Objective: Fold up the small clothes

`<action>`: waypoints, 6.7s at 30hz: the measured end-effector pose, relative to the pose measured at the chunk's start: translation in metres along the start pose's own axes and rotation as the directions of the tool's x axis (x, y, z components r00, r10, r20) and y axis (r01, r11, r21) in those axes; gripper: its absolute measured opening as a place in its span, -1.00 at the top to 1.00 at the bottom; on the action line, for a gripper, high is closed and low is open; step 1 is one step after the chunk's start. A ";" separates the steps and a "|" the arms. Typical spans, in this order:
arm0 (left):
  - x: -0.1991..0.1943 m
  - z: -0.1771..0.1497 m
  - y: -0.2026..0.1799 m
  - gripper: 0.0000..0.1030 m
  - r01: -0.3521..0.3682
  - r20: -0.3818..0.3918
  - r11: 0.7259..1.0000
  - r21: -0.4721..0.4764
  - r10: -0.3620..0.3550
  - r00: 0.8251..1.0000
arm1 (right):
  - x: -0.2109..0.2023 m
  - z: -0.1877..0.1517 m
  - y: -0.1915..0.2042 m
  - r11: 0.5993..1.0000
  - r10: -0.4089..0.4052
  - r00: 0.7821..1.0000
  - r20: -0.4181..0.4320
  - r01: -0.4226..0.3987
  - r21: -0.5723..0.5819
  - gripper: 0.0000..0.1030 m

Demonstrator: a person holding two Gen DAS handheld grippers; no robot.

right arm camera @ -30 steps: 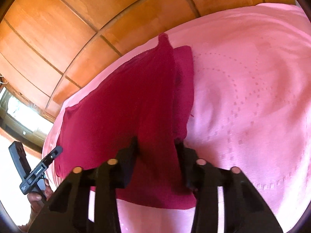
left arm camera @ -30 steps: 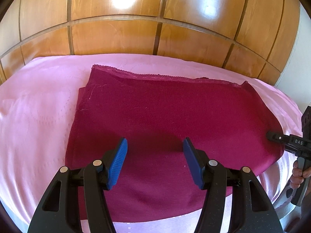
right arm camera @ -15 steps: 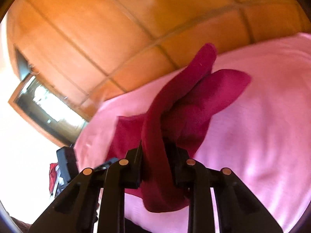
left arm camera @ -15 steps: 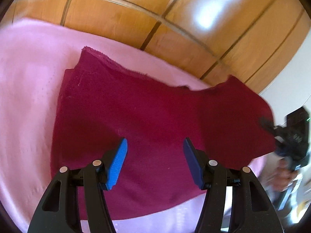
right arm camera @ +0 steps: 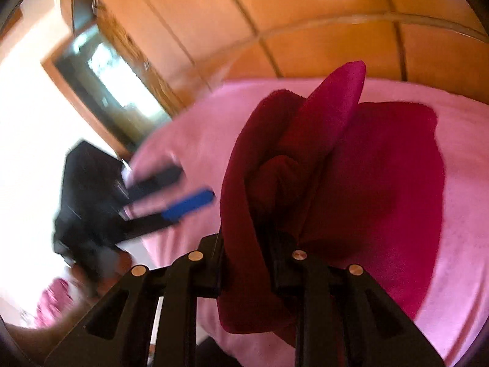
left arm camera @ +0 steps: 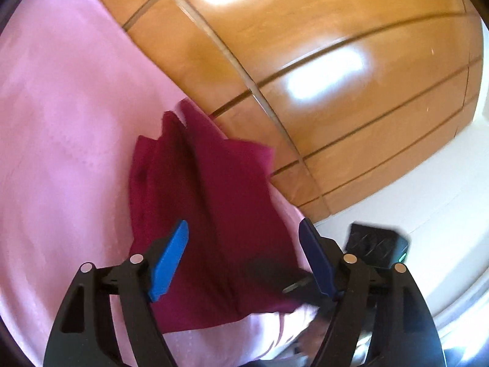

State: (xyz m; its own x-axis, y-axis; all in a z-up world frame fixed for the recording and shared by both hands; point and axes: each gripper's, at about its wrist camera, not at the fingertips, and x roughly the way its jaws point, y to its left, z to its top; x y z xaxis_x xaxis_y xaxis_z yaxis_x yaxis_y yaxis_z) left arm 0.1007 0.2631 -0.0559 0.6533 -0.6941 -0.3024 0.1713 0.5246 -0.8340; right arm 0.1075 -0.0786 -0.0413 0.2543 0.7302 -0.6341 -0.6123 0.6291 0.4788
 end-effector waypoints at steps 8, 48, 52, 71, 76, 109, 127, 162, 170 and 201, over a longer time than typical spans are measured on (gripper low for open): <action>0.000 0.006 0.000 -0.42 0.007 -0.020 1.000 -0.024 -0.007 1.000 | -0.005 -0.025 0.010 0.982 0.172 0.985 -0.025 -0.174 -0.078 -0.07; 0.030 -0.003 0.003 -0.57 -0.414 -0.045 0.897 0.154 0.425 0.904 | -0.063 -0.015 -0.120 0.977 -0.003 0.990 0.143 -0.028 0.213 -0.70; 0.047 -0.006 0.012 -0.47 -0.421 -0.083 0.886 0.196 0.443 0.893 | -0.027 0.008 -0.149 0.956 0.032 0.994 0.108 -0.063 0.287 -0.70; 0.047 -0.020 0.010 0.39 -0.109 -0.124 0.969 0.222 0.139 0.983 | -0.030 0.010 -0.140 0.981 0.025 0.995 0.100 -0.044 0.188 0.11; 0.113 -0.031 -0.045 0.39 0.017 -0.212 0.953 0.302 0.050 0.976 | -0.110 -0.006 -0.164 0.972 -0.075 0.975 0.210 0.025 0.233 0.11; 0.324 -0.104 -0.151 0.11 -0.177 -0.187 0.738 0.652 0.382 0.905 | -0.167 -0.075 -0.250 0.651 -0.740 0.662 0.120 0.660 0.375 -0.40; 0.249 -0.115 -0.173 -0.44 -0.343 0.025 0.701 0.625 0.422 0.906 | -0.167 -0.100 -0.212 0.590 -0.791 0.592 0.154 0.672 0.449 -0.79; 0.170 -0.155 -0.182 -0.78 -0.473 0.186 0.642 0.603 0.463 0.867 | -0.161 -0.142 -0.125 0.444 -0.888 0.430 0.164 0.706 0.551 -0.95; 0.169 -0.156 -0.182 -0.81 -0.480 0.192 0.635 0.605 0.469 0.862 | -0.159 -0.144 -0.126 0.451 -0.883 0.440 0.160 0.708 0.544 -0.95; 0.167 -0.159 -0.183 -0.88 -0.483 0.192 0.627 0.612 0.474 0.859 | -0.155 -0.143 -0.132 0.468 -0.872 0.463 0.156 0.701 0.537 -0.95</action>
State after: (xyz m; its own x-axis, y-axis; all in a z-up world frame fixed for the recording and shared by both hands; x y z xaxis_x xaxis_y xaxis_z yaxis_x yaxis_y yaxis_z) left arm 0.0612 -0.0268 -0.0271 0.7844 -0.2526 -0.5664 0.2430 0.9655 -0.0941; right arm 0.0417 -0.3129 -0.0925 0.7686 -0.1691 -0.6170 0.2939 0.9499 0.1058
